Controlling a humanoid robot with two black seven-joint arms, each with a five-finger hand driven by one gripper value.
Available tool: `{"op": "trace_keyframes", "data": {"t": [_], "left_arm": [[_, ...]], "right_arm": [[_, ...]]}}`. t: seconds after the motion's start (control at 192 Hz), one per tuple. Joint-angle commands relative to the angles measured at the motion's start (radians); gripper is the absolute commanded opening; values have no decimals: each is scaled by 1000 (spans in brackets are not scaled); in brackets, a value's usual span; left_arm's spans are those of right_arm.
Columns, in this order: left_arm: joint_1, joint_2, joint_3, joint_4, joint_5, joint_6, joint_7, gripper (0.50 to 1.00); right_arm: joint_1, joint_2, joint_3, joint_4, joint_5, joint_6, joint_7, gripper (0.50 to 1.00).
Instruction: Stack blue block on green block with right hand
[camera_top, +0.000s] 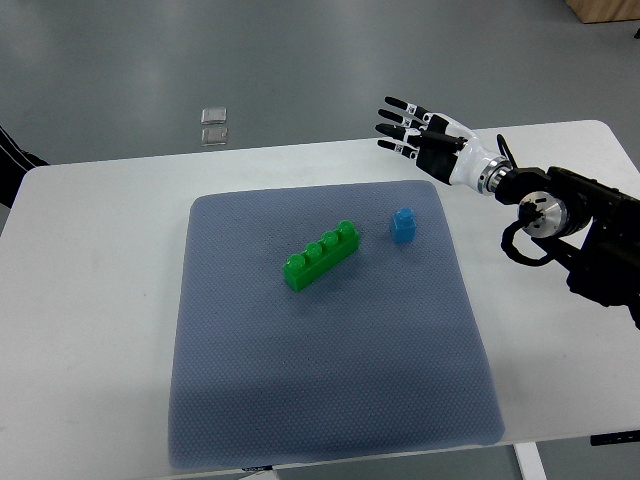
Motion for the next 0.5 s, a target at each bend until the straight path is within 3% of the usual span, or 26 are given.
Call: {"op": "trace_keyframes", "data": {"t": [0.0, 0.494], "left_arm": [[0, 0, -8, 3, 0, 1, -2, 1000], [-2, 0, -5, -3, 0, 1, -2, 1000]], "right_arm": [[0, 0, 0, 0, 0, 0, 0, 924], [12, -8, 0, -5, -8, 3, 2, 924]]}}
